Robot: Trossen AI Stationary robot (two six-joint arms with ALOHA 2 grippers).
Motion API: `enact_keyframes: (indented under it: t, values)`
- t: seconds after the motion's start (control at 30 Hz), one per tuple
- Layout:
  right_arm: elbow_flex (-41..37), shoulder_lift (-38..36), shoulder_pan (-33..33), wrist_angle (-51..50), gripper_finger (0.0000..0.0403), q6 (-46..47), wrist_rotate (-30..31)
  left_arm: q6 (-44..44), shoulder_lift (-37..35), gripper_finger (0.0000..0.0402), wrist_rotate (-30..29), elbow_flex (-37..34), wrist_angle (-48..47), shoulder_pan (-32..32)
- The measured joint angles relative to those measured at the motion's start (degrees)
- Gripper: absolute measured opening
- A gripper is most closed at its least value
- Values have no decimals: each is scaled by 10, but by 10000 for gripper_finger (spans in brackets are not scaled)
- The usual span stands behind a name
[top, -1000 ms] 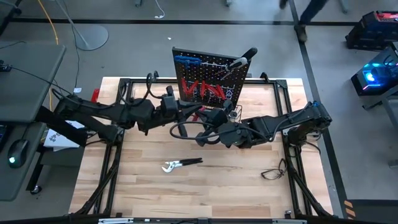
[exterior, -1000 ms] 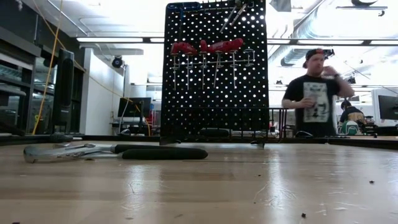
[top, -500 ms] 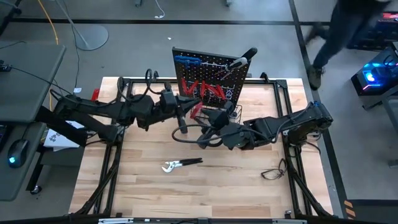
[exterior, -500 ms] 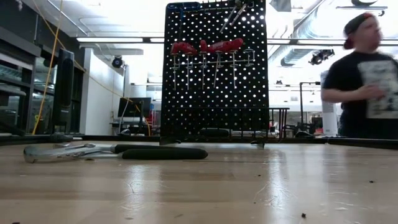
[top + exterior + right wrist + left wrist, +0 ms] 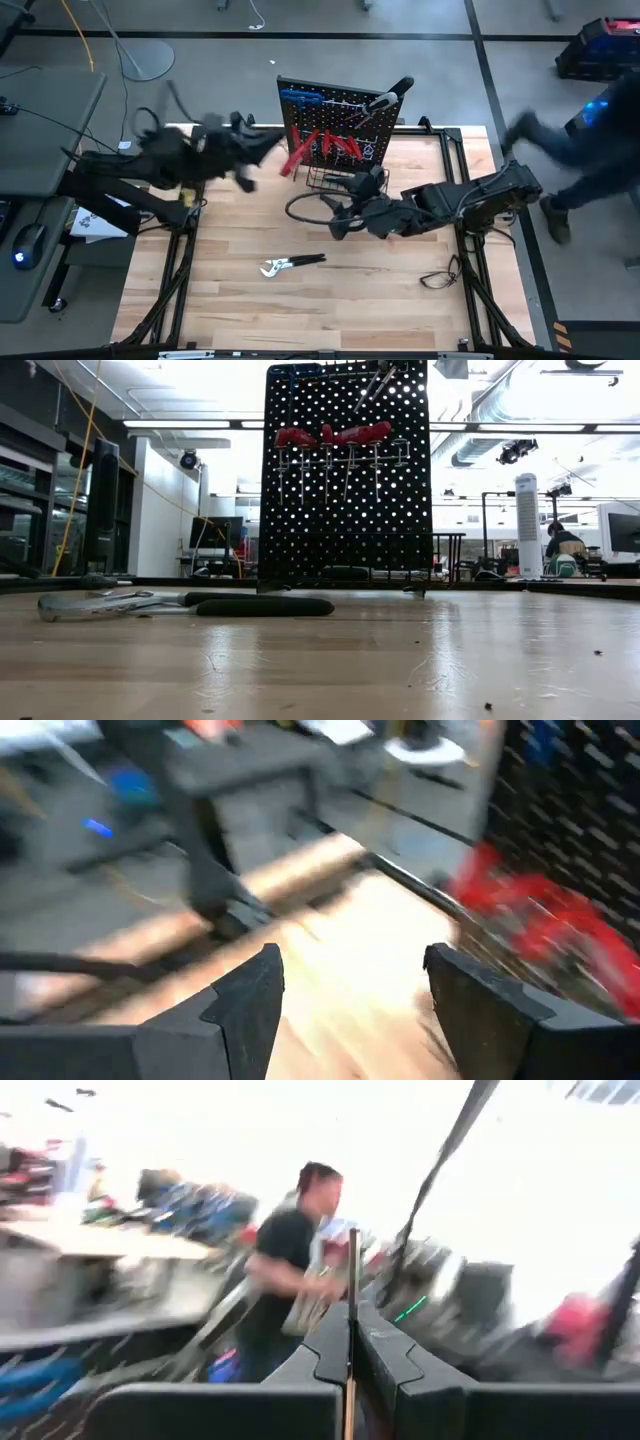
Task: Hang tools onto peg board
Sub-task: Hang the red allen wrench on the peg board
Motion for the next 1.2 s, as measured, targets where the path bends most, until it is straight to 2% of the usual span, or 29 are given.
enact_keyframes:
  t: [0.1, 0.2, 0.3, 0.4, 0.5, 0.67, 0.9, 1.2]
  values:
    - [0, 2, -18, 141, 234, -86, -67, -22, -21, 0, 46, 1, 61, 0]
    - [0, 5, -47, 318, 234, -153, -167, -15, -30, 0, 58, 0, 105, -1]
    - [0, 6, -83, 484, 234, -160, -266, 14, -33, 0, 78, 0, 171, -1]
    - [1, 12, -122, 599, 234, -114, -343, 31, -28, 0, 86, 1, 229, -1]
    - [1, 20, -152, 635, 234, -50, -388, 39, -14, 0, 85, 1, 262, -1]
    - [1, 36, -165, 653, 234, 19, -415, 50, 17, 0, 84, 0, 335, 0]
    - [0, 51, -164, 714, 234, 44, -416, 45, 35, 0, 68, 0, 368, 14]
    - [0, 52, -164, 709, 234, 55, -412, 10, 54, 0, 68, 0, 370, 30]
